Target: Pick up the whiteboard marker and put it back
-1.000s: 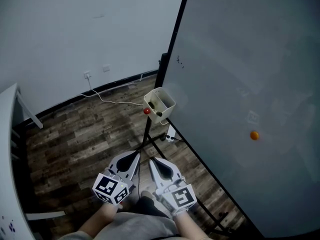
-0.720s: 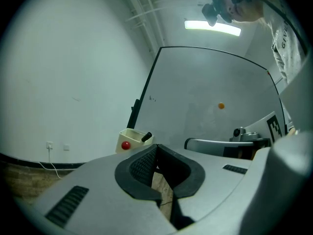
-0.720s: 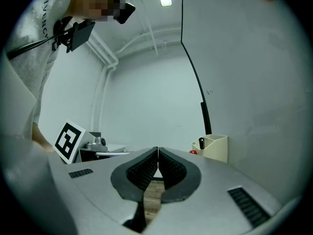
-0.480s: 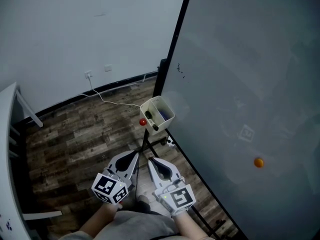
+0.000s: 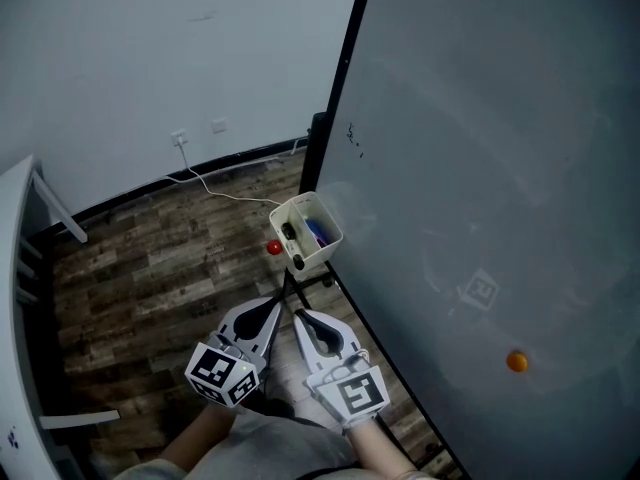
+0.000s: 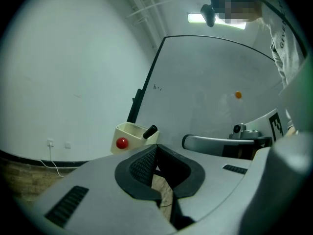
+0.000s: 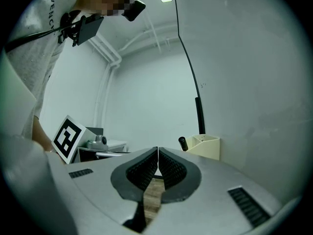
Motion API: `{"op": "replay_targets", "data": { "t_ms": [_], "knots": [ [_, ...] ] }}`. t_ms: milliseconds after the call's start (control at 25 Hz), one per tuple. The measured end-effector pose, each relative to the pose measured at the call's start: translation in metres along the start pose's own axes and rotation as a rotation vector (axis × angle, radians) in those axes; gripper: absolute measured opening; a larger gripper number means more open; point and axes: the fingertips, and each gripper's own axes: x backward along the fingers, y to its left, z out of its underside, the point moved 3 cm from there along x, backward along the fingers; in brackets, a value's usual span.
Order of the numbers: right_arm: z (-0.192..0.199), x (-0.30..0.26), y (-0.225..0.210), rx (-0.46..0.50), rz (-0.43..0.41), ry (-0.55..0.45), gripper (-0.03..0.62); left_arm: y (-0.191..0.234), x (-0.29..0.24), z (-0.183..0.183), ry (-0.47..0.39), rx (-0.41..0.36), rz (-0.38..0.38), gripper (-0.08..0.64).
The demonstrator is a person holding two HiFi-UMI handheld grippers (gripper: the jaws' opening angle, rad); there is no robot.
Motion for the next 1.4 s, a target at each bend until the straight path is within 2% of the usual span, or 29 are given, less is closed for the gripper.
{"op": "replay_targets", "data": {
  "t_ms": [360,880,920,1000,1400],
  "knots": [
    [0.001,-0.014,-0.010,0.020,0.018,-0.007,0.020,0.015,-0.006,0.001,0.033,-0.015,-0.022,0.015],
    [0.001,-0.043,-0.039,0.096,0.093,0.000,0.022,0.043,-0.040,0.000,0.065,-0.028,0.050,0.015],
    [0.001,-0.045,-0.041,0.098,0.093,0.003,0.031,0.045,-0.042,0.000,0.068,-0.028,0.054,0.015],
    [-0.001,-0.049,-0.042,0.099,0.092,-0.003,0.104,0.049,-0.045,0.001,0.074,-0.027,0.060,0.015],
    [-0.002,-0.069,-0.057,0.125,0.136,-0.008,0.118,0.070,-0.057,0.001,0.084,-0.041,0.072,0.015]
  ]
}}
